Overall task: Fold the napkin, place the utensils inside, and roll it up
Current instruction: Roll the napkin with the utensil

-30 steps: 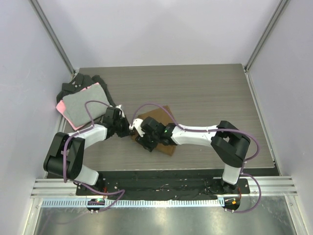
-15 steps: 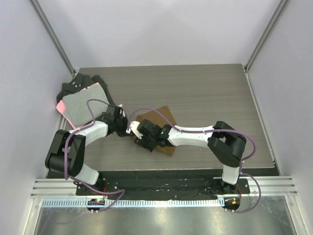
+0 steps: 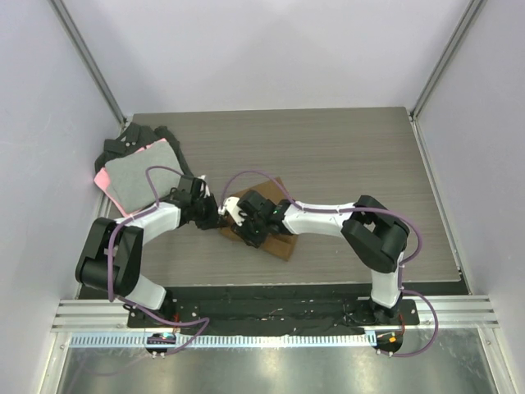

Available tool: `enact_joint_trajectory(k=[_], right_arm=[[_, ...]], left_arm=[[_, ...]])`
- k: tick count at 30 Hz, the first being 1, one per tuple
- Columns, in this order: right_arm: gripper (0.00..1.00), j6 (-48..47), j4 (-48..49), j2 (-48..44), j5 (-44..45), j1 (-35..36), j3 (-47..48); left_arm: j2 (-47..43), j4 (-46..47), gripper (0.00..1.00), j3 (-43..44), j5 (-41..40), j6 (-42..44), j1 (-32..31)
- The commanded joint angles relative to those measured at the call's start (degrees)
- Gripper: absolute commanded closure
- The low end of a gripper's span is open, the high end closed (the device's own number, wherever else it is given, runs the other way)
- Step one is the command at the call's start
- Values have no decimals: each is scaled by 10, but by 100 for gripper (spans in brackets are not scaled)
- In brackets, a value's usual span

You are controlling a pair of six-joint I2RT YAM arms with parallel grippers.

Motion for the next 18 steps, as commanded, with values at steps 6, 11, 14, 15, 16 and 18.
enact_joint_trajectory(k=[6,11,14,15,16,18], right_arm=[[73,64,-36,34,-185,-32,-18],[73,83,-41,38,-293,-59,-13],[74,88,-48,50,-347,-77,1],[74,87,-48,55,-359,-87,7],[74,88,-49,59,-370,-91,11],[74,88,-57,77,-394,-98,26]], left_arm=[[-96,-14,37,-8,-56,3,2],[-158,3,27,-50,-80,2,2],[-196,30,27,-81,-58,-7,2],[-206,36,27,-89,-53,-10,2],[-211,39,27,-100,-48,-13,2],[-213,48,28,-108,-36,-13,2]])
